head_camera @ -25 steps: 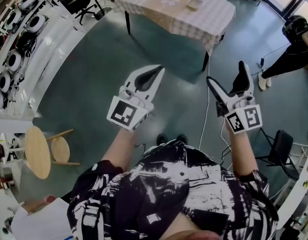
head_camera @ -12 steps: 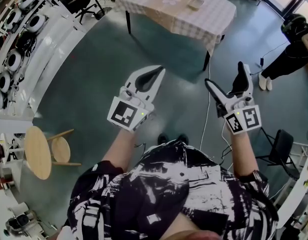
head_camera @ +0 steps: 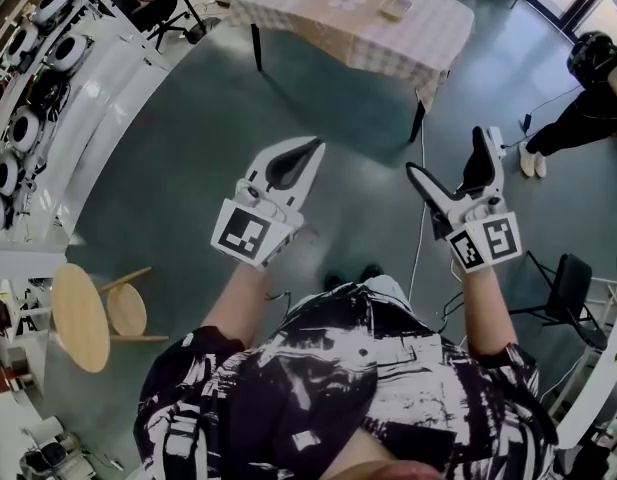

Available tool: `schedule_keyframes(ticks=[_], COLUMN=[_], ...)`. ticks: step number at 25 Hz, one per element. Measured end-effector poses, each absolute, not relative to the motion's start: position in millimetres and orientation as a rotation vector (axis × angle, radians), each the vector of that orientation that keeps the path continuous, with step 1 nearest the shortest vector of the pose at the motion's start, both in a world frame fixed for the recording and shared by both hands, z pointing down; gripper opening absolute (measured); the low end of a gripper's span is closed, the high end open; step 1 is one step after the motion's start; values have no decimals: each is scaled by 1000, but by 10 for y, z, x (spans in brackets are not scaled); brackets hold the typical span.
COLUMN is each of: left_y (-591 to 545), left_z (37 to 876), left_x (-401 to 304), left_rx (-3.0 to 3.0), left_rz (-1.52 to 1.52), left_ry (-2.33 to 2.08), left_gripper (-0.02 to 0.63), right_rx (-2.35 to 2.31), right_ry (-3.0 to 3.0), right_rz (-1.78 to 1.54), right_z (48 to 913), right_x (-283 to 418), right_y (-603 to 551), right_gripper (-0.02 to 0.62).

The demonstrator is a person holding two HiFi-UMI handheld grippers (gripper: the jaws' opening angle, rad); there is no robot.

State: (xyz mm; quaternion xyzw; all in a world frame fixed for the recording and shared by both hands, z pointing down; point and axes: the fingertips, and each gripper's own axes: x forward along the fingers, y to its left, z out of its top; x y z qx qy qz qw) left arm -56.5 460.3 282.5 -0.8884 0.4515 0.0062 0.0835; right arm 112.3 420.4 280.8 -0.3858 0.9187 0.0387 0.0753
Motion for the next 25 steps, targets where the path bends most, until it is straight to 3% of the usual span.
schedule_keyframes(ticks=[12,25], left_y=[4012,2052], left_z=[3020,2925], left_x=[-651,-630], left_rx=[-2616,-2605], left_rz=[-56,-74], left_ry=[1367,1435], left_gripper=[0,0], right_rx=[-1122,-1063], right_ry=[2757,2815], right_rz=[136,105], right_z=[2942,2949], right_x=[1077,1025], right_y=[3537,1547], right_gripper=[575,575])
